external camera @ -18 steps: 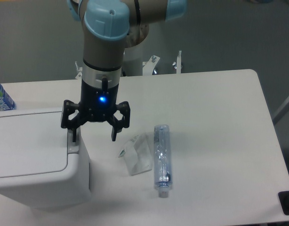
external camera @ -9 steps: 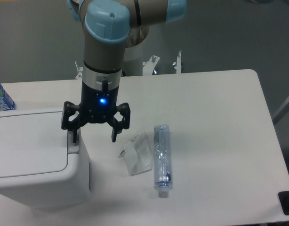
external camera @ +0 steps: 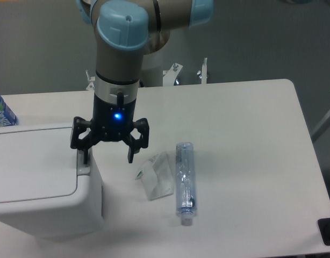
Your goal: Open the trash can
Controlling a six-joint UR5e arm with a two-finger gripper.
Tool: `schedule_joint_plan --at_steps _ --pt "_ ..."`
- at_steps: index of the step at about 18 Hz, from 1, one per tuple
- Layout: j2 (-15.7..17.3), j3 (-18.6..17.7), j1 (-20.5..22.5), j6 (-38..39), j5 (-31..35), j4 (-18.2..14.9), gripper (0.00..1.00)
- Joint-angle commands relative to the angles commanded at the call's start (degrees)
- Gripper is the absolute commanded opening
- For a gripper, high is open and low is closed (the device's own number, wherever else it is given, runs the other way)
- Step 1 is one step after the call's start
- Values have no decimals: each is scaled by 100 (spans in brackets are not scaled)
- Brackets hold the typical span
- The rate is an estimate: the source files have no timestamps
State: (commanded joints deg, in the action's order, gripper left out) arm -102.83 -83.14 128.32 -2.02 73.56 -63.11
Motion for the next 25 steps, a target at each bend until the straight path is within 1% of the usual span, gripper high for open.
schedule_joint_plan --at_steps 7,25 --pt "0 -9 0 0 9 79 100" --pt "-17 -44 0 0 18 88 100"
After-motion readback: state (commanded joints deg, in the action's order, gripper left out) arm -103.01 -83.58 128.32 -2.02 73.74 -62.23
